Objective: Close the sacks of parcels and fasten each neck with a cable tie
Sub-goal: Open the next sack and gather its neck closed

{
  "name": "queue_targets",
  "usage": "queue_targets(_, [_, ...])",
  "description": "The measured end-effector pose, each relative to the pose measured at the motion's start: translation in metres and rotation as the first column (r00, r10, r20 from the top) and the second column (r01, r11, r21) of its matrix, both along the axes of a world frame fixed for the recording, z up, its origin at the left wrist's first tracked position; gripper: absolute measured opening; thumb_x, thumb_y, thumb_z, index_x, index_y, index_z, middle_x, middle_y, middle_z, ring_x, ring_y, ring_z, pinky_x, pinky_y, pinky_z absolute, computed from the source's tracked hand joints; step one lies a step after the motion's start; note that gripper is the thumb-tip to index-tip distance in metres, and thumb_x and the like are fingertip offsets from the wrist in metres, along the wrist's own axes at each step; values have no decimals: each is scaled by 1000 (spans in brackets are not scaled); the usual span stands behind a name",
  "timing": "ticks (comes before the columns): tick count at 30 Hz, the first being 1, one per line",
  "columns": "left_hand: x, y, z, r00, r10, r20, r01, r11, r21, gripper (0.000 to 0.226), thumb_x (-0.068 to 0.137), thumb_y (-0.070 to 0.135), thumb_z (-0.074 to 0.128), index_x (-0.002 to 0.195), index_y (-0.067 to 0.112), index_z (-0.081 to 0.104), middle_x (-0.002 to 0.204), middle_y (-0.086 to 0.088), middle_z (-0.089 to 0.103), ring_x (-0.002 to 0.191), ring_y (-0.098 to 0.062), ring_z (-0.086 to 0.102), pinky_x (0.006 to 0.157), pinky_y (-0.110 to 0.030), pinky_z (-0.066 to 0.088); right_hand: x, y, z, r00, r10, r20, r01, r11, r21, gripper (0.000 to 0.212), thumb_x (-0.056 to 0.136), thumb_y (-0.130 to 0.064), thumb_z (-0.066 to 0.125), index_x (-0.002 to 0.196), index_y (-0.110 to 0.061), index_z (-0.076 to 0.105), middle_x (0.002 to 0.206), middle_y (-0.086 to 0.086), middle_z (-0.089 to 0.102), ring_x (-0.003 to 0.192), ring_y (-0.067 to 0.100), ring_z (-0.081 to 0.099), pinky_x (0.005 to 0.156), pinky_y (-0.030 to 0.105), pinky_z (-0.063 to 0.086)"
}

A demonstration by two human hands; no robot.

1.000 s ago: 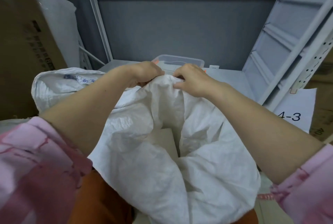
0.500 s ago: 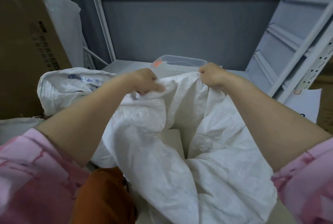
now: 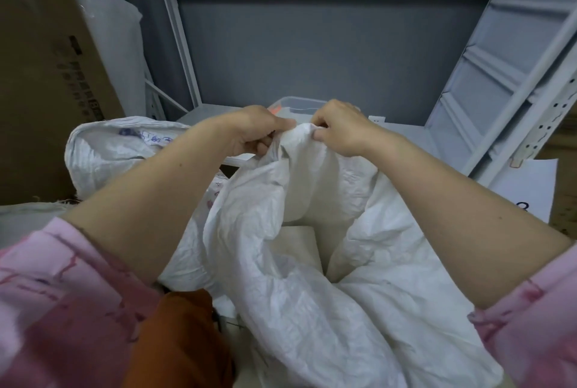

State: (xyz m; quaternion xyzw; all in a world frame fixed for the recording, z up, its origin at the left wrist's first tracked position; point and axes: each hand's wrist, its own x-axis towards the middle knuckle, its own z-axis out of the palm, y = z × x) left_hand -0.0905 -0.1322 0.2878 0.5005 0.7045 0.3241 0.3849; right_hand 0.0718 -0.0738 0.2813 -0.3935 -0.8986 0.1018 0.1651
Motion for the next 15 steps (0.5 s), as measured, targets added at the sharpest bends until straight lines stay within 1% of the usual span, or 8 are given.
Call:
queue_targets(1, [-1,-3,1,994,-13,-109,13,1000,7,35,87,43,64,85,8,62,67,-5,49,51,-15,42,47,-20,40,1,4,-2,1000,-13,2,13,999,-42,42,88,-8,49,56,-17,24,58,1,24,60,21,25,58,31,23])
queue_targets(3, [-4,-9,4,935,-59,-349,47,998,-45,48,74,56,70,86,10,66,70,-6,50,61,-21,44,59,-27,41,3,6,-3,998,-69,2,69,992,-106,36,89,-4,42,56,-12,32,60,4,32,61,26,31,55,31,26])
queue_targets(4, [-4,-11,5,907,-97,-409,64,993,-95,48,69,57,72,81,12,62,68,-6,46,63,-21,40,59,-28,38,3,6,-3,996,-89,-13,87,988,-127,29,89,-2,40,61,-6,45,66,9,44,66,33,41,56,33,35])
queue_targets(5, [-4,-13,6,890,-138,-435,85,986,-141,47,68,56,74,76,13,57,67,-7,43,62,-21,37,58,-28,35,3,6,-4,995,-98,-22,94,986,-138,25,89,-1,38,76,-2,59,81,12,55,80,37,52,66,36,45])
queue_targets(6, [-4,-13,5,875,-161,-457,91,981,-171,46,70,52,75,73,12,53,67,-8,42,62,-21,36,58,-28,35,2,5,-3,993,-115,-24,110,983,-148,27,90,-1,37,92,-1,63,98,12,60,95,34,57,78,38,48])
queue_targets(8, [-2,-13,4,837,-164,-521,72,979,-192,41,74,46,75,78,8,59,72,-10,50,63,-23,42,63,-29,41,0,4,-3,992,-124,-10,121,980,-161,27,92,-2,36,101,-6,60,114,12,57,104,31,55,84,35,46])
queue_targets(11, [5,-16,3,815,-211,-539,77,963,-260,44,77,42,75,91,1,68,72,-7,55,62,-22,43,61,-29,40,-2,6,-4,994,-105,4,104,974,-199,25,92,-2,35,96,-16,56,115,9,57,102,26,55,77,29,42])
queue_targets(15, [12,-16,-1,921,-141,-363,39,961,-275,35,87,34,66,65,9,55,42,4,46,39,-12,29,44,-21,25,0,11,-6,993,-118,-27,109,969,-222,22,91,-7,41,90,-21,57,113,2,58,106,24,54,85,31,43])
